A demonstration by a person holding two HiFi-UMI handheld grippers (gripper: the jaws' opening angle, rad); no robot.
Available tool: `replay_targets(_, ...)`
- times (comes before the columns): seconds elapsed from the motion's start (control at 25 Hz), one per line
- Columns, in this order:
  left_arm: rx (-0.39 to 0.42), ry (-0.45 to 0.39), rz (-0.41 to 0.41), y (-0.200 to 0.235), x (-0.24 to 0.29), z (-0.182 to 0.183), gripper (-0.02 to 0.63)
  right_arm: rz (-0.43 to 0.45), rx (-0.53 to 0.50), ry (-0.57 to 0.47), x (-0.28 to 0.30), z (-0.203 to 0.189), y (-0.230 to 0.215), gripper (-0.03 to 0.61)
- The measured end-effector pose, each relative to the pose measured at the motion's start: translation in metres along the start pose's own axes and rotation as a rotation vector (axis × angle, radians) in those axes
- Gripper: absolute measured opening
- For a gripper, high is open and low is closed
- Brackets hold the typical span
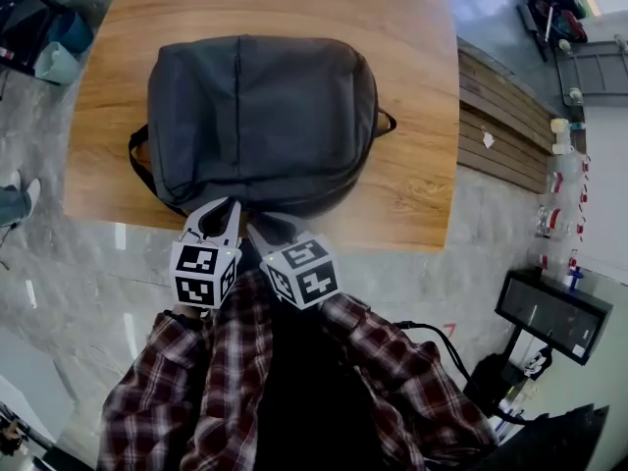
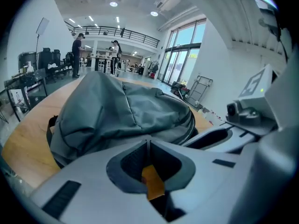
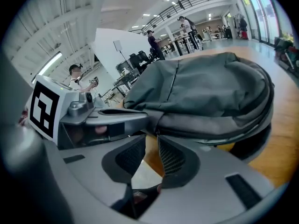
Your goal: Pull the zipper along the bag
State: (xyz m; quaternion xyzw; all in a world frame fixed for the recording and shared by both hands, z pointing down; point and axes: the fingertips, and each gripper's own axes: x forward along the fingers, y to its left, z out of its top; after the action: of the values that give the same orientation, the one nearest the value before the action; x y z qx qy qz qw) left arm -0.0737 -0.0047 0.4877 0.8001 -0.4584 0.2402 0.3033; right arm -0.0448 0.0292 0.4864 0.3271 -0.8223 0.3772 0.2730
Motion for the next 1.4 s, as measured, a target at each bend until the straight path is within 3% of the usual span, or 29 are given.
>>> replay_targets(0.36,-0.028,0.041,-0.011,0.003,0.006,-0.005,0.012,-0.087,0.017,0.035,0.026,-0.006,-0.014,0.084)
replay_targets(0.56,-0.114,0.053,-0.021,0.007,0.007,-0.006,0.012,-0.143,-0.017,0.071,0.025,-0.01,-0.01,0.084)
replay_targets(0.76,-0.201,0.07,-0.076,0.009,0.009,-0.006,0.012,-0.111,0.072,0.091,0.03,-0.022,-0.008,0.084)
replay_targets(1.12,-0.174,0.125,-0.117,0.005,0.013,-0.012,0.012,-0.12,0.142,0.073,0.05,-0.017,-0.016,0.084)
replay_targets(1.28,-0.114,0.137,-0.102,0.005,0.014,-0.013,0.012,-0.109,0.154,0.069,0.047,-0.017,-0.016,0.024)
replay_targets(1.4,-0.049,0.141,-0.089,0.005,0.013,-0.013,0.011,-0.079,0.197,0.085,0.043,-0.018,-0.015,0.014)
